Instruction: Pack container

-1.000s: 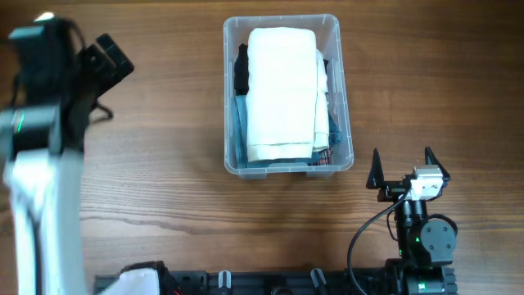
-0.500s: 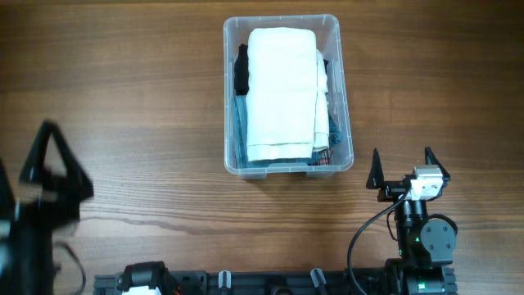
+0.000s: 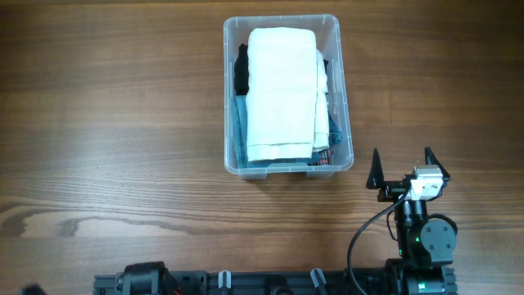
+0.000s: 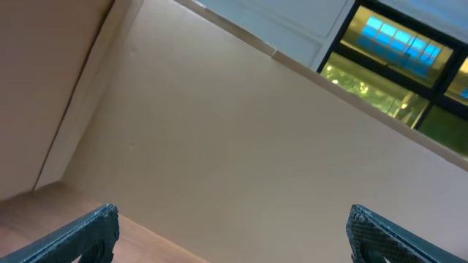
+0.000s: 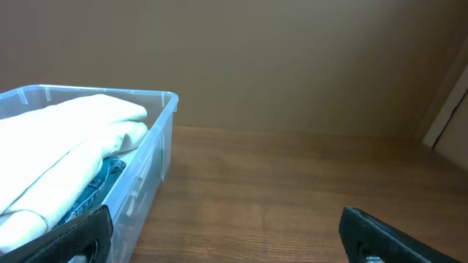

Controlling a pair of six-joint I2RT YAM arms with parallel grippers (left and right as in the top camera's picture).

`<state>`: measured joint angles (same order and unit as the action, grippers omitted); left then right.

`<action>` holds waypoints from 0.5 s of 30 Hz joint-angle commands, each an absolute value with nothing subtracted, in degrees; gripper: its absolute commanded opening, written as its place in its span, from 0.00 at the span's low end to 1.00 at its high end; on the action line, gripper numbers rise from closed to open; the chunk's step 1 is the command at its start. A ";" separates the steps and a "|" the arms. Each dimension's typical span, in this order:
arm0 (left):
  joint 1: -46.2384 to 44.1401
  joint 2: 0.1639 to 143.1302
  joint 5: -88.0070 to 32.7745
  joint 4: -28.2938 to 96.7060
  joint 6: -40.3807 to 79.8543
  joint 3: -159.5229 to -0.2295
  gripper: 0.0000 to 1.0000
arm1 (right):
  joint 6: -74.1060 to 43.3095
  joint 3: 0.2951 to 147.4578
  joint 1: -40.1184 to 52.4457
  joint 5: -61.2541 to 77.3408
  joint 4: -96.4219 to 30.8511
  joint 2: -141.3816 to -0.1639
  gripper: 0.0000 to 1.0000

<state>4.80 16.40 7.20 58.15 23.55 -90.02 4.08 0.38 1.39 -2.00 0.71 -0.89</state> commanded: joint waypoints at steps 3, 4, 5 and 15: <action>4.60 11.16 7.16 67.61 24.45 -85.78 1.00 | 3.22 0.30 1.06 -2.98 0.80 -0.27 1.00; 4.60 10.66 7.27 68.60 24.36 -84.84 1.00 | 3.20 0.30 1.06 -2.98 0.78 -0.27 1.00; 4.60 9.82 8.01 69.56 24.25 -83.15 1.00 | 3.20 0.30 1.06 -2.98 0.78 -0.27 1.00; 4.60 1.91 6.96 73.08 24.49 -65.58 1.00 | 3.20 0.30 1.06 -2.98 0.78 -0.27 1.00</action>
<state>4.80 5.87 7.86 73.23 23.77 -71.05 4.08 0.38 1.39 -2.00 0.69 -0.89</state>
